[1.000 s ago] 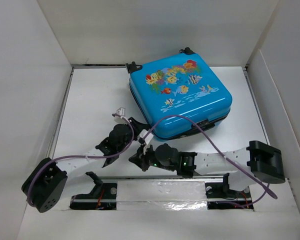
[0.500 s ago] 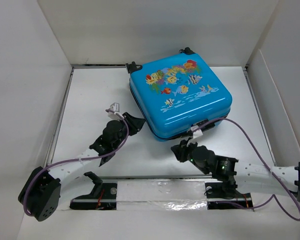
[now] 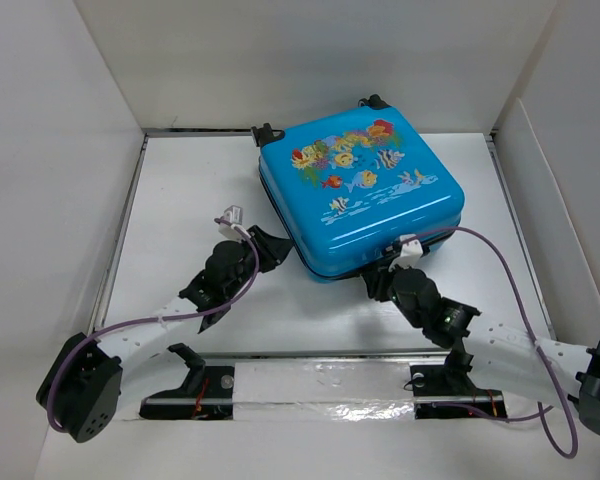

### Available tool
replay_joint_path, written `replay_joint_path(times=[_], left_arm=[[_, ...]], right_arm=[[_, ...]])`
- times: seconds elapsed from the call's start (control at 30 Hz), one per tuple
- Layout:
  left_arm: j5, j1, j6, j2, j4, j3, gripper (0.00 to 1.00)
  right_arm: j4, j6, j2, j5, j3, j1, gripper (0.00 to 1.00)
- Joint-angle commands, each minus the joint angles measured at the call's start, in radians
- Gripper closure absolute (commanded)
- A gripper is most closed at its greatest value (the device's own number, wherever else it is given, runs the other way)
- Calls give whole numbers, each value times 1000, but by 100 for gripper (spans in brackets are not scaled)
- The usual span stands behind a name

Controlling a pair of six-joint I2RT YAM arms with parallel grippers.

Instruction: Pack the luggage

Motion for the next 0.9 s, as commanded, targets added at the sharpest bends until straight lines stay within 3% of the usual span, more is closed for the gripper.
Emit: replay_joint_path(times=[0.0, 0.2, 0.63, 0.87], left_arm=[[18, 1, 22, 1, 53, -16, 75], [22, 1, 27, 24, 61, -18, 75], [25, 1, 29, 39, 68, -15, 76], [27, 1, 25, 42, 79, -26, 76]], right_arm=[[120, -75, 0, -75, 33, -19, 57], [128, -104, -9, -155, 27, -19, 55], [157, -97, -2, -146, 5, -19, 45], [227, -115, 103, -121, 28, -19, 49]])
